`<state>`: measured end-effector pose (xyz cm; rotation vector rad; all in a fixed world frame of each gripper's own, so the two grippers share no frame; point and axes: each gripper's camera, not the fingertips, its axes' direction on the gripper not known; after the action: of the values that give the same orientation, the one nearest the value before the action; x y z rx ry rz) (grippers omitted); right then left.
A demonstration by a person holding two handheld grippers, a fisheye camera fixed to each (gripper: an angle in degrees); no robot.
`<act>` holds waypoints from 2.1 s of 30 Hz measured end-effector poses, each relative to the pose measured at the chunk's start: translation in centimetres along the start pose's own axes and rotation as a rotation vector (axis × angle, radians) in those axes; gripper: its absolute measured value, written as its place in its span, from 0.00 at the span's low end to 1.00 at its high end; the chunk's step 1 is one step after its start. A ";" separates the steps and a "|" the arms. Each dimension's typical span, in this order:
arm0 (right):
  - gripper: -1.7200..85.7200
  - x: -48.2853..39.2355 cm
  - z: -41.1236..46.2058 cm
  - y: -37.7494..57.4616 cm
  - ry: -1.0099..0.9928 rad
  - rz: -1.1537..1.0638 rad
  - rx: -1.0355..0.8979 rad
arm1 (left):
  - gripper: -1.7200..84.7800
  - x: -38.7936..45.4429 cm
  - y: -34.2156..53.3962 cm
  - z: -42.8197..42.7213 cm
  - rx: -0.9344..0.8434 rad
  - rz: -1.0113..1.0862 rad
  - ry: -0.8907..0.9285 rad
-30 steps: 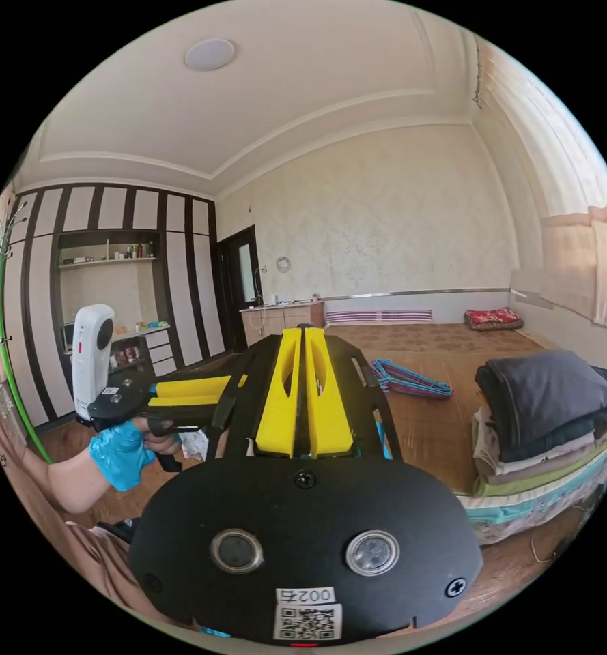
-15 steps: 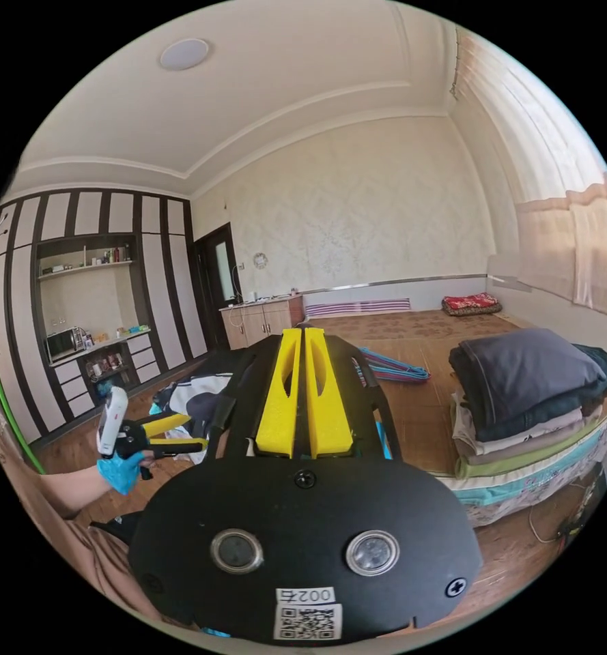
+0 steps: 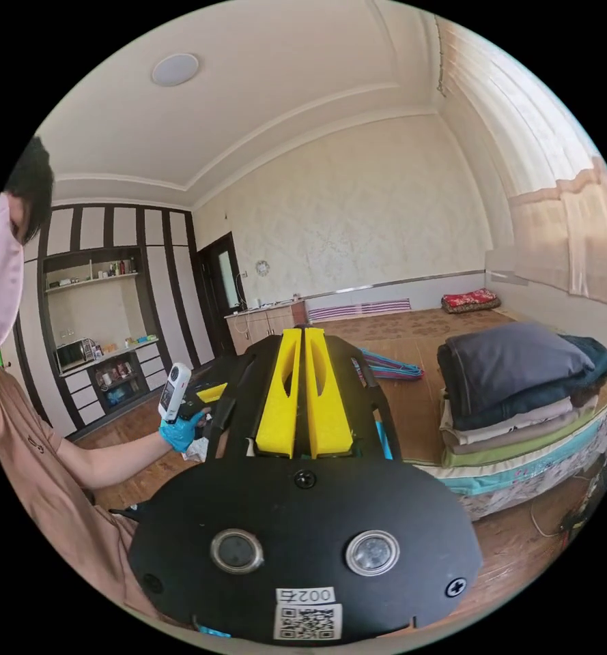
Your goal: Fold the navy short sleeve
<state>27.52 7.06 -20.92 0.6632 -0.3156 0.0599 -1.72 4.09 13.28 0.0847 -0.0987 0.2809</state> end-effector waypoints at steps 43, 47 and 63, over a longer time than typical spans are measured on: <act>0.15 14.0 19.4 25.0 0.169 0.236 -0.790 | 0.02 -0.3 6.6 6.6 -0.441 0.142 0.391; 0.08 13.2 20.8 24.6 0.202 0.173 -0.802 | 0.01 -3.8 6.2 2.5 -0.332 0.093 0.421; 0.02 1.5 17.4 18.5 -0.333 -0.303 -0.899 | 0.02 -14.4 9.9 -10.7 -0.300 0.013 0.365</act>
<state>21.46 10.92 3.47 -0.1853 -0.5100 -0.4654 -17.36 10.65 1.79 -0.2649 0.2212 0.2881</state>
